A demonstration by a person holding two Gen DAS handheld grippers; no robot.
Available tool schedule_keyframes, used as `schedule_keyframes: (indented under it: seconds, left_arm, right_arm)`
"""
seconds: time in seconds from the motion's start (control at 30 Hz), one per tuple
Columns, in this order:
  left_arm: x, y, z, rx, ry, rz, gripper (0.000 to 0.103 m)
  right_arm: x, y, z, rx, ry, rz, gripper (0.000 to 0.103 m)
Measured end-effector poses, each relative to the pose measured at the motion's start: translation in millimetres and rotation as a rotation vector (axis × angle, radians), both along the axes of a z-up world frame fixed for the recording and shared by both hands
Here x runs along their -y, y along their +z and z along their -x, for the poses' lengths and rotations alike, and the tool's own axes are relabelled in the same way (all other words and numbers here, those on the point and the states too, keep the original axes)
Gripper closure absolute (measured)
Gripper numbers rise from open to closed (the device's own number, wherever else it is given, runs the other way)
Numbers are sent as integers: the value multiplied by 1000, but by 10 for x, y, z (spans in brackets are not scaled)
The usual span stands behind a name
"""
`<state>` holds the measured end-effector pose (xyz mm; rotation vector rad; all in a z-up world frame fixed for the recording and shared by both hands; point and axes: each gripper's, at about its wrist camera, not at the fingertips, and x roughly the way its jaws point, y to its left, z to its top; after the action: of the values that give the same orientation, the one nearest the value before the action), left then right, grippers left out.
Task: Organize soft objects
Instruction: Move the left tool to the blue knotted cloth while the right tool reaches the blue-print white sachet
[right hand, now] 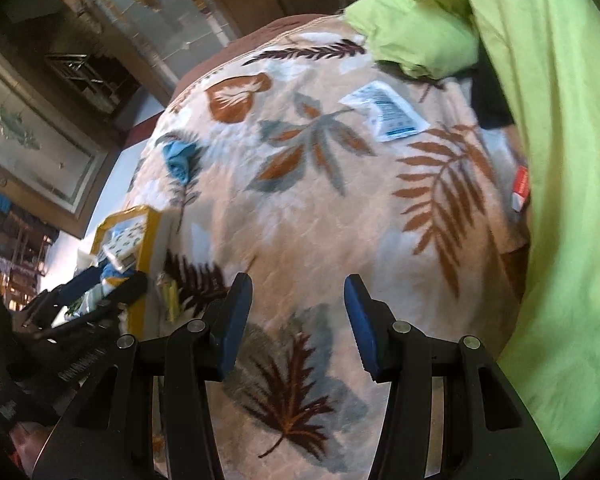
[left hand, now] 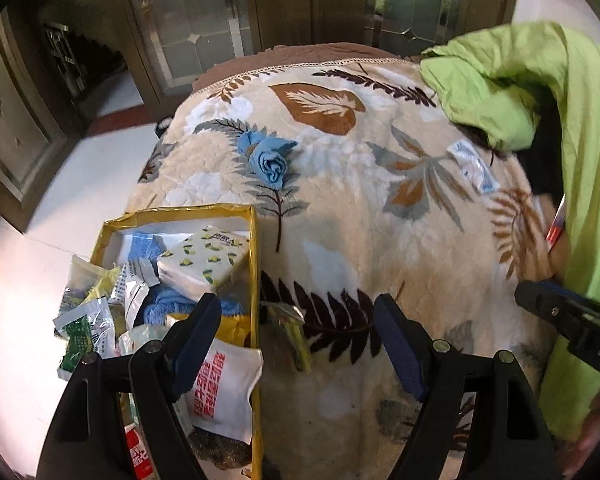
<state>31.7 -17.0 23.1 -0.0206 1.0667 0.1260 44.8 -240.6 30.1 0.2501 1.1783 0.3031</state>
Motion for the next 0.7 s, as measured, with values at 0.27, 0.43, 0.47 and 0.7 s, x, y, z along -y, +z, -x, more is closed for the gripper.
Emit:
schedule_keyframes:
  seconds: [0.27,0.43,0.47,0.7]
  left_arm:
    - [-124,-51,-181,-57,32,87,24]
    - [-115,-131,-270,-98,23,120,24]
    - [-106,-150,-286,-104,20,119,24]
    - [-69,-379,-242,-197,9,102,24]
  right_arm:
    - [171,-65,-181,-10,-39,10,55]
    - [293,-66,-314,0,-54,17,55]
    - [327,-66,-354,5,-52,17,55]
    - [614,-130,-695,14,-97,7,55]
